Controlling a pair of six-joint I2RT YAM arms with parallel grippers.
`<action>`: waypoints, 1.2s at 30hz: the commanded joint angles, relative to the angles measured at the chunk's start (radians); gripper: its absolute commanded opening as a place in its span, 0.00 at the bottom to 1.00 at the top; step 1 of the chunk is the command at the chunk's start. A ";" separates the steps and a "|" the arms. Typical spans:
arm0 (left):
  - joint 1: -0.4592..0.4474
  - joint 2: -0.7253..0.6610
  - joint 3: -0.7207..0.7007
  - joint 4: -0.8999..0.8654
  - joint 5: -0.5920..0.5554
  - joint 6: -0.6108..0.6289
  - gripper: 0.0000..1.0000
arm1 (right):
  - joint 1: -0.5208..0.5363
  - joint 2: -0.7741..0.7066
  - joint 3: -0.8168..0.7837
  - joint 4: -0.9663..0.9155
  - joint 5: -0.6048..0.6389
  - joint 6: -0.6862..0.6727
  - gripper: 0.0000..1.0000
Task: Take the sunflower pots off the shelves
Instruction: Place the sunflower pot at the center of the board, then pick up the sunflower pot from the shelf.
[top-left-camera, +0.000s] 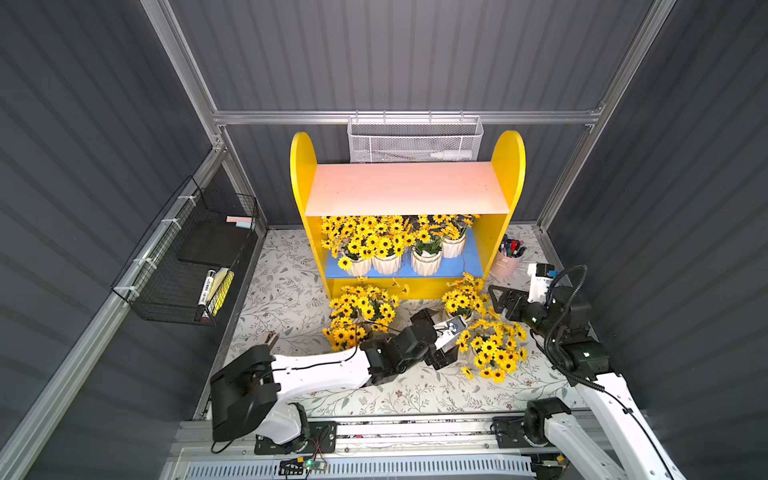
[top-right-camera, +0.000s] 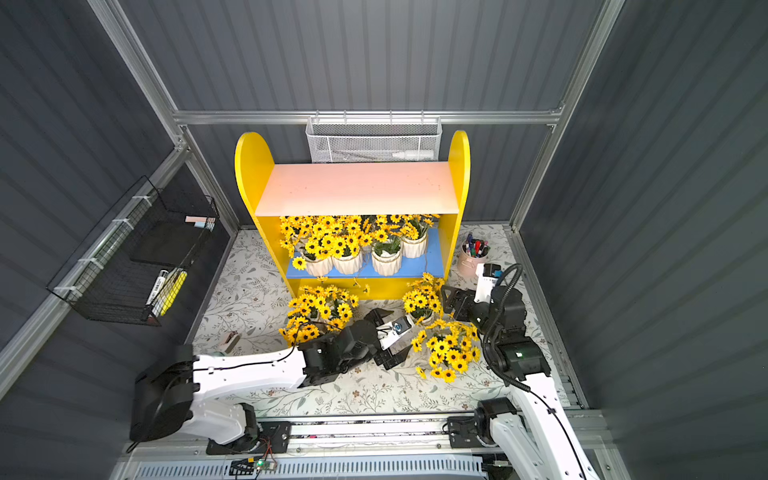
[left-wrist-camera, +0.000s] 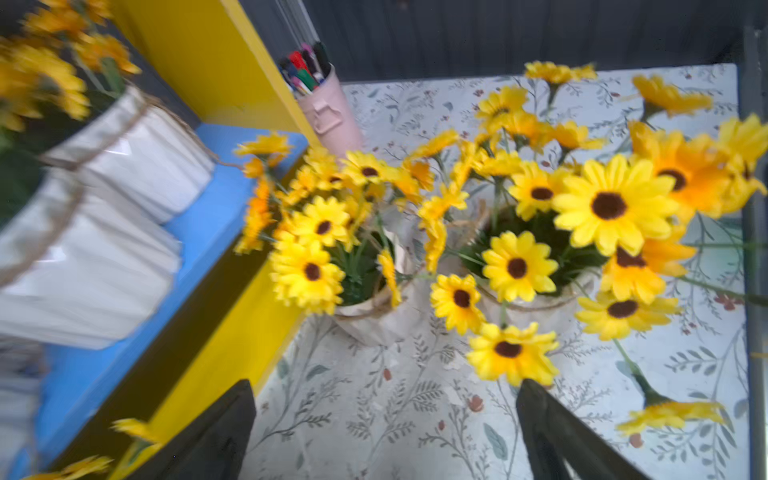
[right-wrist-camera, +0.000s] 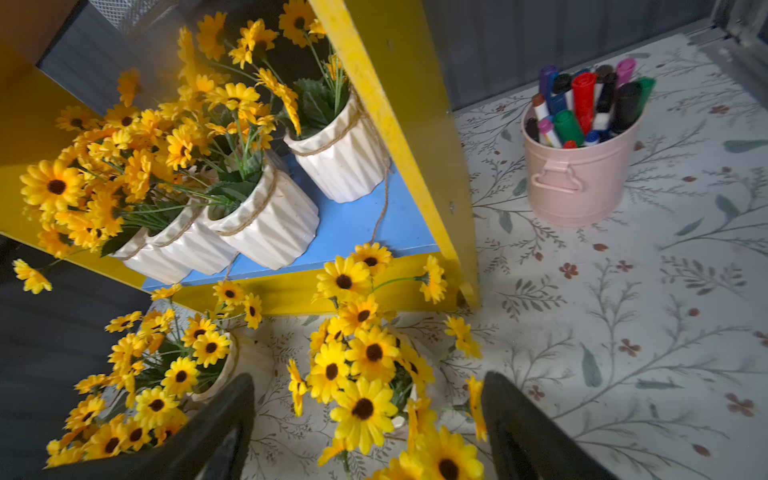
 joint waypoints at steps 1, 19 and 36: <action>0.056 -0.077 0.089 -0.321 -0.152 0.042 0.99 | 0.071 0.036 0.041 0.056 -0.010 0.009 0.86; 0.765 -0.377 0.017 -0.425 0.163 -0.180 0.99 | 0.422 0.481 0.214 0.396 0.271 -0.227 0.99; 0.771 -0.444 -0.009 -0.424 0.169 -0.205 0.99 | 0.412 0.819 0.410 0.467 0.330 -0.361 0.99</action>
